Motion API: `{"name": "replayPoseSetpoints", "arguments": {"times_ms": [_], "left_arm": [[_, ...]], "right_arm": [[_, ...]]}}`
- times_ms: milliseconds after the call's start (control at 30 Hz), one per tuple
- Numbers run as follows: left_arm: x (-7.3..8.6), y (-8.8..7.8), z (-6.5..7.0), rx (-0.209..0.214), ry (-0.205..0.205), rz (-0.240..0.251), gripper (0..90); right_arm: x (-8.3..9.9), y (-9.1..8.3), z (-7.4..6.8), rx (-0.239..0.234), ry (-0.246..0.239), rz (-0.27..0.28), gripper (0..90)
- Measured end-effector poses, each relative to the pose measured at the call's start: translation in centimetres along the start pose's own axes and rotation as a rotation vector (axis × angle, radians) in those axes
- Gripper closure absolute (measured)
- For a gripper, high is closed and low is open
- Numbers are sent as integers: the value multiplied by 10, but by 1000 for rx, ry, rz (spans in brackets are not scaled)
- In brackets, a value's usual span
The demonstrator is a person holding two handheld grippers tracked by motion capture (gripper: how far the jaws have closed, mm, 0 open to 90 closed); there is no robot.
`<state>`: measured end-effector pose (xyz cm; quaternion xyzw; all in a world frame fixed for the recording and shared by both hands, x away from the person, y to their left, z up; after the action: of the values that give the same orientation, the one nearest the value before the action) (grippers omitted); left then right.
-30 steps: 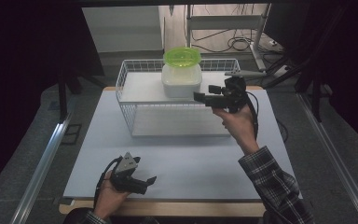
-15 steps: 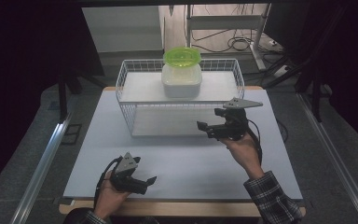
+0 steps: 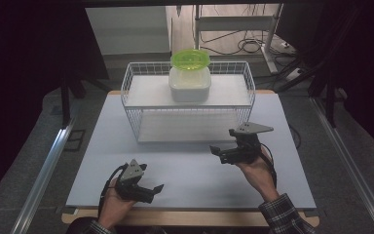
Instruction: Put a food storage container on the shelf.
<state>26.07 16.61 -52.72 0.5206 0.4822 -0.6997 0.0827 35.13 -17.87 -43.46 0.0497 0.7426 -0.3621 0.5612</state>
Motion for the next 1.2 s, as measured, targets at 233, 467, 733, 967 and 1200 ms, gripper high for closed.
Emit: {"name": "replayPoseSetpoints", "arguments": {"times_ms": [233,467,733,967,1200], "left_arm": [[0,-1,-1,1,-2,4,44],[0,-1,0,3,-2,5,44],[0,-1,-1,1,-3,7,43],[0,0,0,4,-1,11,42],[1,1,0,-3,10,8,36]], "right_arm": [[25,-3,-2,16,-8,-20,46],[49,-8,1,44,-11,-55,46],[68,-8,4,67,-18,-98,27],[80,-11,2,89,-34,-138,21],[93,-18,1,104,-27,-174,16]]}}
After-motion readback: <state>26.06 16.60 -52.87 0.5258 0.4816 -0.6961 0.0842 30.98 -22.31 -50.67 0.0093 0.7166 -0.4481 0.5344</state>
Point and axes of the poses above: each handheld gripper's, and its own axes: y roughly forward along the jaws, x roughly out of its underside, z roughly to its right, the point moved 1 cm from there along y, roughly forward along the jaws, and after that the axes turned 6 degrees about -x, right-handed, at the moved point
